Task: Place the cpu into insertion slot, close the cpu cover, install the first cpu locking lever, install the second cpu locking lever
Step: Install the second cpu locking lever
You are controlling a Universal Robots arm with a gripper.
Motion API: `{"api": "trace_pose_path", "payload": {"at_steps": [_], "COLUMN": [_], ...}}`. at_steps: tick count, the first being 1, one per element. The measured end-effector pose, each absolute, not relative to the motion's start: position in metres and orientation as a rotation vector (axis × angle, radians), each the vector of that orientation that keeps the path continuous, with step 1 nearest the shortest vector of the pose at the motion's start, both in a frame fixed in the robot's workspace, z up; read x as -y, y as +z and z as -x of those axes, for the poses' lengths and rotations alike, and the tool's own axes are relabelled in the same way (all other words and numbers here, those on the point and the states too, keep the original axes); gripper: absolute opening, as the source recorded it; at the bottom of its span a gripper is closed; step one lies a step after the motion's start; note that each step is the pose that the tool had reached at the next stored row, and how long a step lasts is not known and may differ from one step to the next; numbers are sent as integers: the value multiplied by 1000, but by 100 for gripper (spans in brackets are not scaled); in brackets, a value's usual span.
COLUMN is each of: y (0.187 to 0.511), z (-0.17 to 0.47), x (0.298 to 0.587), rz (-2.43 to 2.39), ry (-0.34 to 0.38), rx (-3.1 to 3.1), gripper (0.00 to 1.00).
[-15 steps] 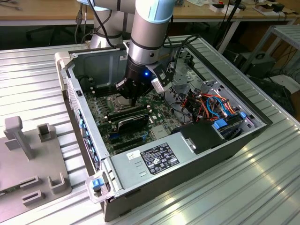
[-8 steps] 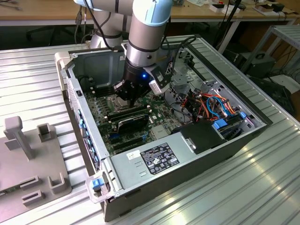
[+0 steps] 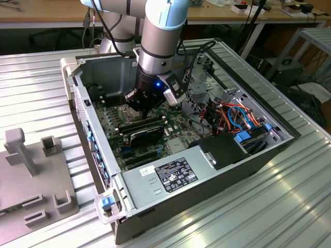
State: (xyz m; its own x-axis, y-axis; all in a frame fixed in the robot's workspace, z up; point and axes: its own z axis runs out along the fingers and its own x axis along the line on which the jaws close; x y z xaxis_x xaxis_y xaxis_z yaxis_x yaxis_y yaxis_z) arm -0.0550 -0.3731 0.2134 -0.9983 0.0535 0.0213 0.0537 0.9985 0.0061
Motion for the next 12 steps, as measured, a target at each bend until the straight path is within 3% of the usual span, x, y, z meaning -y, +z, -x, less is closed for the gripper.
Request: {"api": "trace_pose_path", "payload": {"at_steps": [12], "y": [213], "z": [58], "x": [373], "rz": [84], "ry": [-14], "rx": [3119], "gripper": [11]}}
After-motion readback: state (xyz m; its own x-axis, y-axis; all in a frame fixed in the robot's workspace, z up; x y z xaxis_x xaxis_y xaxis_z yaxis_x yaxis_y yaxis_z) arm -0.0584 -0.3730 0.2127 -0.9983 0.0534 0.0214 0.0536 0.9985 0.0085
